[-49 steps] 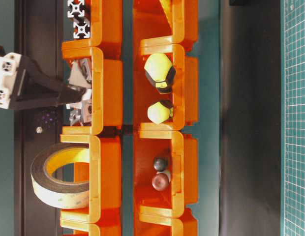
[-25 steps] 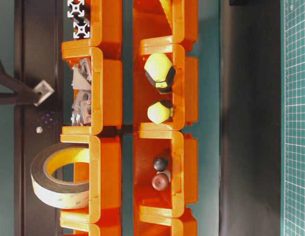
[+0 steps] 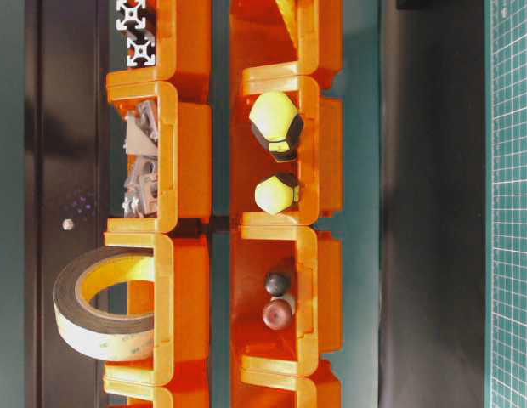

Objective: Pick corner brachets from container rack with right arm.
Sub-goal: 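Lift the bracket out and carry it over the green mat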

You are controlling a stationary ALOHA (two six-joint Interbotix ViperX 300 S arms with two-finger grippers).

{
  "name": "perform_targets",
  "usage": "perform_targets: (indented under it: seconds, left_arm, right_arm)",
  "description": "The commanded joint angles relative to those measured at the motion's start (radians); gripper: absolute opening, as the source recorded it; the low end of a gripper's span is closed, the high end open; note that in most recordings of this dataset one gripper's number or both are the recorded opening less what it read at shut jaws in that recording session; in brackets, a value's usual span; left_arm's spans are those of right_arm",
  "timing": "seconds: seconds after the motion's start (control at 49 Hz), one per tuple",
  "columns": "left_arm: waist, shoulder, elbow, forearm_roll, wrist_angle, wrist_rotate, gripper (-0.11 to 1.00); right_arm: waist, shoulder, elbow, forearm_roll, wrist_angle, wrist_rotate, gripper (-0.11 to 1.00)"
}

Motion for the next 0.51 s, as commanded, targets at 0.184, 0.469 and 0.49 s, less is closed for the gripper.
perform_targets:
  seconds: [0.184,0.469,0.49]
  left_arm:
    - [-0.003,-0.008,-0.034,0.003,-0.011,0.0,0.0]
    - [-0.003,-0.057,-0.038,0.003,-0.012,0.009,0.0]
    - [-0.003,-0.06,-0.038,0.005,-0.011,0.009,0.0]
  right_arm:
    - [0.189,-0.256,0.272,-0.002,-0.127,0.031,0.07]
    - [0.318,-0.497,0.736,0.006,-0.675,0.106,0.07]
    - [0.318,-0.508,0.764,0.009,-0.716,0.12,0.07]
